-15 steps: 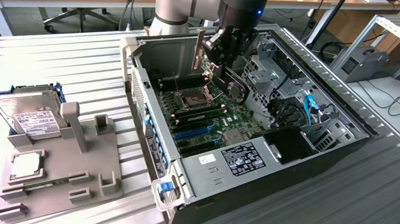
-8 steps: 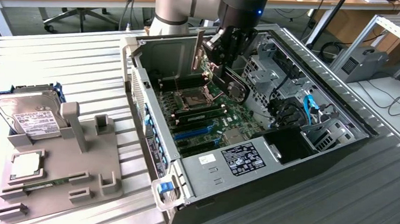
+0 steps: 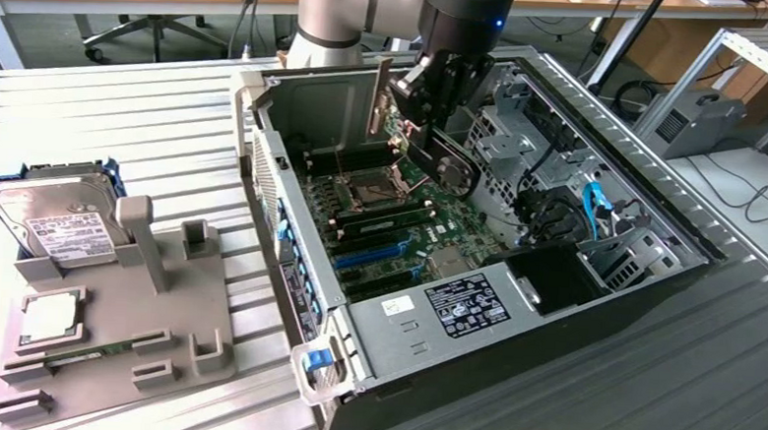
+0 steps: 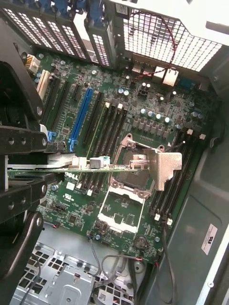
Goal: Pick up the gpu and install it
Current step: 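Insert the gpu into the slot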
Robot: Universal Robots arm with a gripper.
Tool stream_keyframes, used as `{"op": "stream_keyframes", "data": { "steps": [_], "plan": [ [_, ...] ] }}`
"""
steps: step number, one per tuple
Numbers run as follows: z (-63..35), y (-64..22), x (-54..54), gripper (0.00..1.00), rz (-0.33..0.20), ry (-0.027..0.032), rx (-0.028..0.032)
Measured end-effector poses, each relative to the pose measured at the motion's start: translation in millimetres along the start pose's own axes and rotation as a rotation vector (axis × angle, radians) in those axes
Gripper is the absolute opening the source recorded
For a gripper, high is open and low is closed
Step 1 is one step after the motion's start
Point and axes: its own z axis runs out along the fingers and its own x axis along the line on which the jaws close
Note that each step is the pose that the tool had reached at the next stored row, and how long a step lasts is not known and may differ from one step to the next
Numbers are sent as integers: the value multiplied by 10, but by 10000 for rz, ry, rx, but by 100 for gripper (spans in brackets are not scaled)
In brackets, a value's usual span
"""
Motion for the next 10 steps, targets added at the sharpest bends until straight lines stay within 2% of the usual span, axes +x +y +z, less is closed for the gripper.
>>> {"op": "stream_keyframes", "data": {
  "steps": [10],
  "plan": [
    [0, 0, 0, 26, -211, -7, -4]
  ]
}}
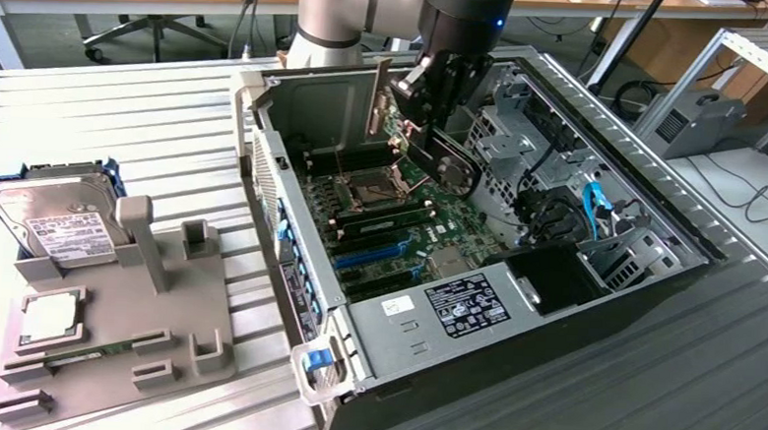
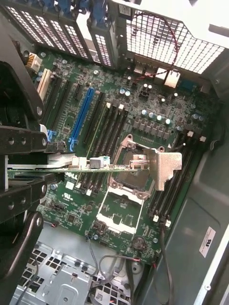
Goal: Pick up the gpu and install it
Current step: 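Insert the gpu into the slot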
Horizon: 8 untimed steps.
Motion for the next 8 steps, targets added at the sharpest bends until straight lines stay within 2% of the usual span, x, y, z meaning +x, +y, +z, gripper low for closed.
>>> {"op": "stream_keyframes", "data": {
  "steps": [8],
  "plan": [
    [0, 0, 0, 26, -142, -4, -2]
  ]
}}
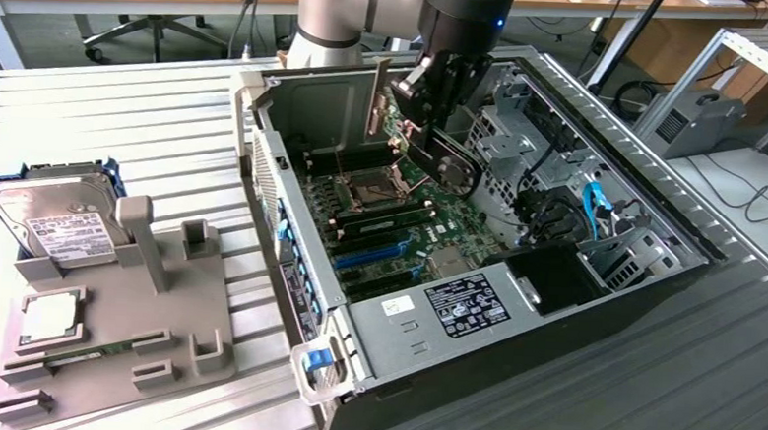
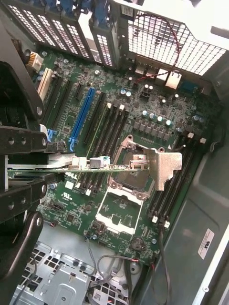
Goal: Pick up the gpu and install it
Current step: 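Insert the gpu into the slot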
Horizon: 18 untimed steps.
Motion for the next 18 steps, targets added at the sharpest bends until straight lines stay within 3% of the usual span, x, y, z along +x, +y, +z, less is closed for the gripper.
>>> {"op": "stream_keyframes", "data": {
  "steps": [18],
  "plan": [
    [0, 0, 0, 26, -300, -9, -6]
  ]
}}
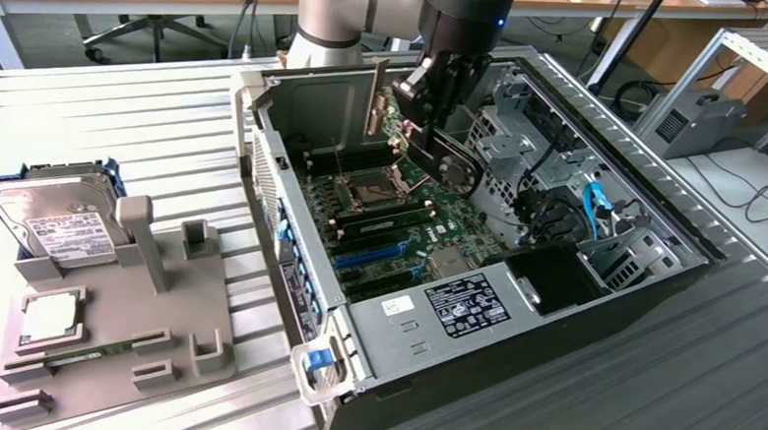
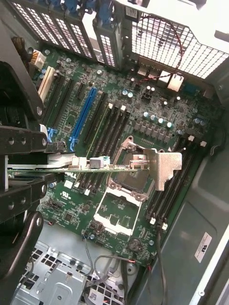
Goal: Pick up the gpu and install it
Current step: 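Insert the gpu into the slot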
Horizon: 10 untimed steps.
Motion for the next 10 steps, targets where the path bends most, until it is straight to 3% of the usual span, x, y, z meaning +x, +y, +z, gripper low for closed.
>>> {"op": "stream_keyframes", "data": {
  "steps": [10],
  "plan": [
    [0, 0, 0, 26, -201, -6, -2]
  ]
}}
